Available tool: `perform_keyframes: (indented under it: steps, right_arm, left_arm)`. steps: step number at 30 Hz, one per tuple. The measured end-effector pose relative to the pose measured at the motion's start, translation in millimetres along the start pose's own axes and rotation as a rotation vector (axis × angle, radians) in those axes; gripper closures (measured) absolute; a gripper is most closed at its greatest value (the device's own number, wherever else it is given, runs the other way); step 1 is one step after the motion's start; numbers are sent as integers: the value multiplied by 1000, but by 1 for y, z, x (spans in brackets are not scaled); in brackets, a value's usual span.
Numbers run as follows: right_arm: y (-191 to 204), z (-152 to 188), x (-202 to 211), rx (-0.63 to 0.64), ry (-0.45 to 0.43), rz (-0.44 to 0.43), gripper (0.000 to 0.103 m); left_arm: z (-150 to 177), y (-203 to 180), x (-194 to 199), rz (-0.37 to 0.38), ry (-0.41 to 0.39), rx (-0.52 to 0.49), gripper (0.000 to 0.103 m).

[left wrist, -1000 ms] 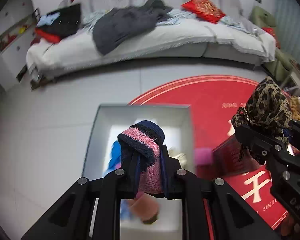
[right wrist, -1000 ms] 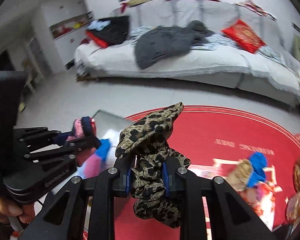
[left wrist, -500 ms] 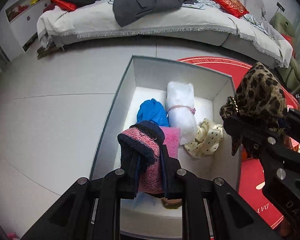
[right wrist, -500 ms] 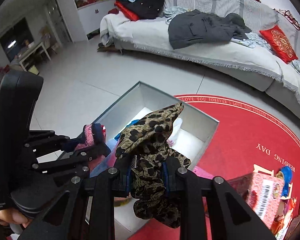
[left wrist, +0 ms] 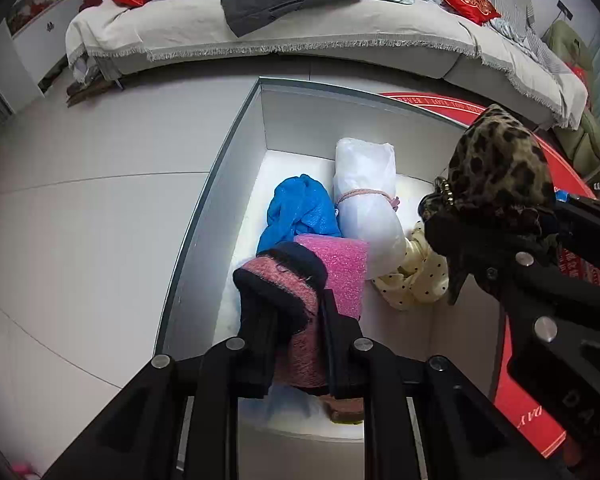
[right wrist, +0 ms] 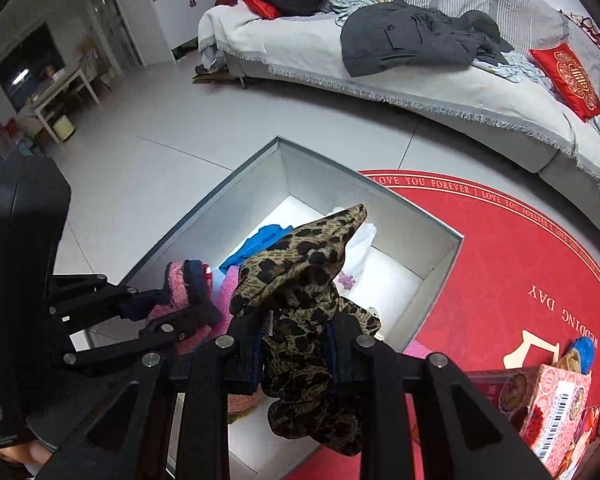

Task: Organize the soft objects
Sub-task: 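Lower the knit sock and leopard scarf into the box and open both tools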

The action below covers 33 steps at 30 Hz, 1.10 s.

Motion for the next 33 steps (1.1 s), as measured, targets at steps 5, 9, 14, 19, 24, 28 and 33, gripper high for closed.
perform_keyframes:
  steps: [5, 9, 14, 19, 24, 28, 33]
  right_arm:
    - [8, 0, -1, 26, 4, 4, 75]
    - [12, 0, -2, 28, 5, -8, 73]
    - [13, 0, 9, 36, -30, 24, 33]
    - [11, 1, 21, 29, -54, 29, 33]
    - [9, 5, 26, 24, -62, 36, 32]
    - [6, 5, 28, 18, -67, 36, 32]
    - [3, 6, 30, 12, -73, 35, 32]
  left_arm:
    - [0, 1, -1, 4, 5, -2, 84]
    - [0, 2, 1, -16, -6, -3, 80]
    - [1, -2, 10, -42, -49, -23, 5]
    - [2, -7, 11, 26, -21, -24, 5]
    - [5, -8, 11, 46, -11, -25, 5]
    - [6, -11, 12, 60, -10, -23, 1]
    - [8, -12, 15, 117, 3, 1, 1]
Point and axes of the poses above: each gripper's, at about its wrist camera, not at the fingertips, and x roughly against the way its jaws point, y to its left, z to its underside, the point moved 3 cm from there along -x, roughly the way its jaws point, and after that the axes turned 9 degrees about x, right-handed, at the moved point
